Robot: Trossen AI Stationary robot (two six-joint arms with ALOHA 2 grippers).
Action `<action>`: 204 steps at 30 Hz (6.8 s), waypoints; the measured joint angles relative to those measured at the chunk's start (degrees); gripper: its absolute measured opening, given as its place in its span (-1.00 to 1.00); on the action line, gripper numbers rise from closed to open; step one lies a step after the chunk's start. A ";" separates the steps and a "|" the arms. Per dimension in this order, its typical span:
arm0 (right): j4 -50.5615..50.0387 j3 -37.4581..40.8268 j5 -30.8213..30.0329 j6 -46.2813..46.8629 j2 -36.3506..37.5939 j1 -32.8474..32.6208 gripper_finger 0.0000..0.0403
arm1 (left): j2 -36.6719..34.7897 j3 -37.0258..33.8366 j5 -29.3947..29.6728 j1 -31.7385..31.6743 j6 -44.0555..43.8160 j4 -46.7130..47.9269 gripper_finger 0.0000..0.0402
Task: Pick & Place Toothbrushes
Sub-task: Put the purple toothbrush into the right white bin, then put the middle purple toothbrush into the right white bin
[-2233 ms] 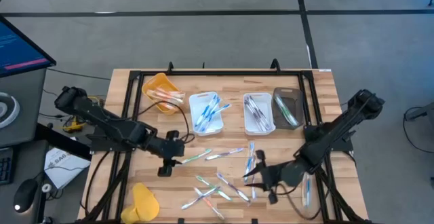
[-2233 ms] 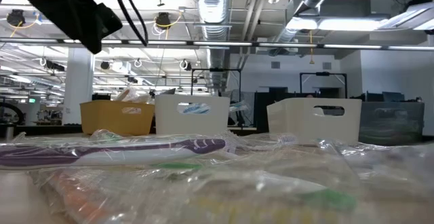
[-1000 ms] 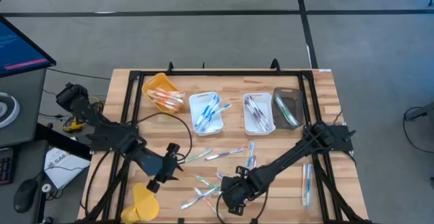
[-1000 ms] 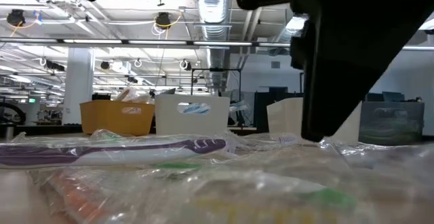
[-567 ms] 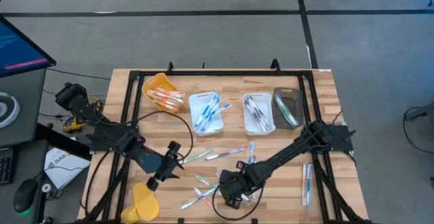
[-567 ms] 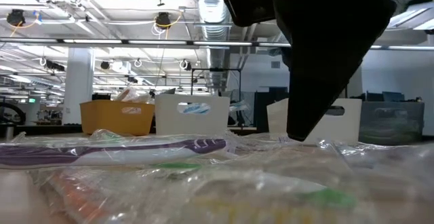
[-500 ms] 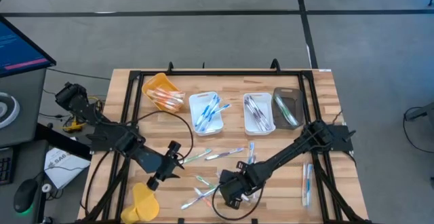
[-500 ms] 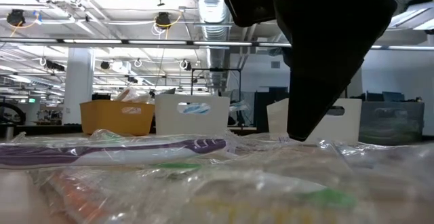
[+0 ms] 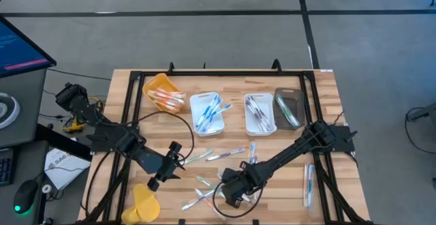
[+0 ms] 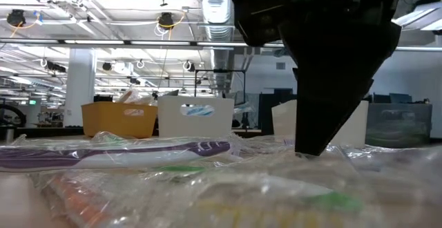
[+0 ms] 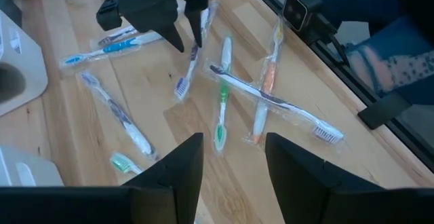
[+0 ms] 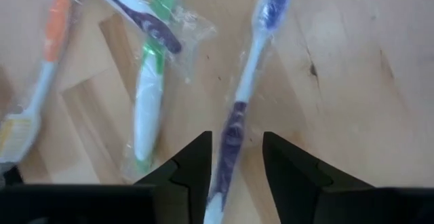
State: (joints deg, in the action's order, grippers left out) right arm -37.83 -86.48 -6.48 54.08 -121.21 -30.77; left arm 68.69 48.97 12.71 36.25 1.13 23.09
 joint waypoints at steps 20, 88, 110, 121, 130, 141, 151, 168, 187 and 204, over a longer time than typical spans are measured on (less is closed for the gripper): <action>6.27 -0.46 1.21 2.14 -5.12 -1.75 -0.37 | -0.26 -5.14 -3.12 0.46 -7.94 0.97 -0.23; -52.06 -17.21 -26.65 14.51 21.47 11.07 -1.00 | -0.85 -36.06 -0.27 0.42 0.20 -56.70 -0.23; -6.98 28.95 -29.76 -16.60 42.83 28.82 -0.97 | -0.83 -36.04 -0.44 0.42 -0.43 -58.00 -0.23; -2.86 34.36 -22.62 -15.23 37.84 33.15 -0.97 | -0.83 -36.04 -2.54 0.42 -1.56 -57.92 -0.23; -3.25 34.34 -17.32 -13.82 31.59 34.62 -0.91 | -0.83 -36.02 -2.54 0.42 -1.57 -57.92 -0.23; -5.88 31.99 -17.27 -13.30 30.62 34.65 -0.54 | -0.83 -36.02 -2.51 0.42 -1.53 -57.92 -0.23; -21.02 22.43 -17.34 -8.98 30.62 33.08 -0.43 | -0.83 -36.02 -2.49 0.12 -1.43 -57.90 -0.23; -26.47 12.72 3.42 6.30 30.62 18.56 -0.60 | -0.83 -36.02 -2.49 0.09 -1.42 -57.83 -0.23; -17.99 12.63 5.29 32.05 24.12 3.84 -0.08 | -0.81 -36.02 -2.47 0.09 -1.51 -57.86 -0.23; -12.43 12.72 12.61 38.94 12.39 5.36 -0.04 | -0.81 -36.87 -2.45 -2.03 -0.74 -58.01 -0.23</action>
State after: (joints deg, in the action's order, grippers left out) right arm -50.26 -73.76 6.13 93.02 -108.81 -25.41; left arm 67.88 12.10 10.26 34.22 0.39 -34.92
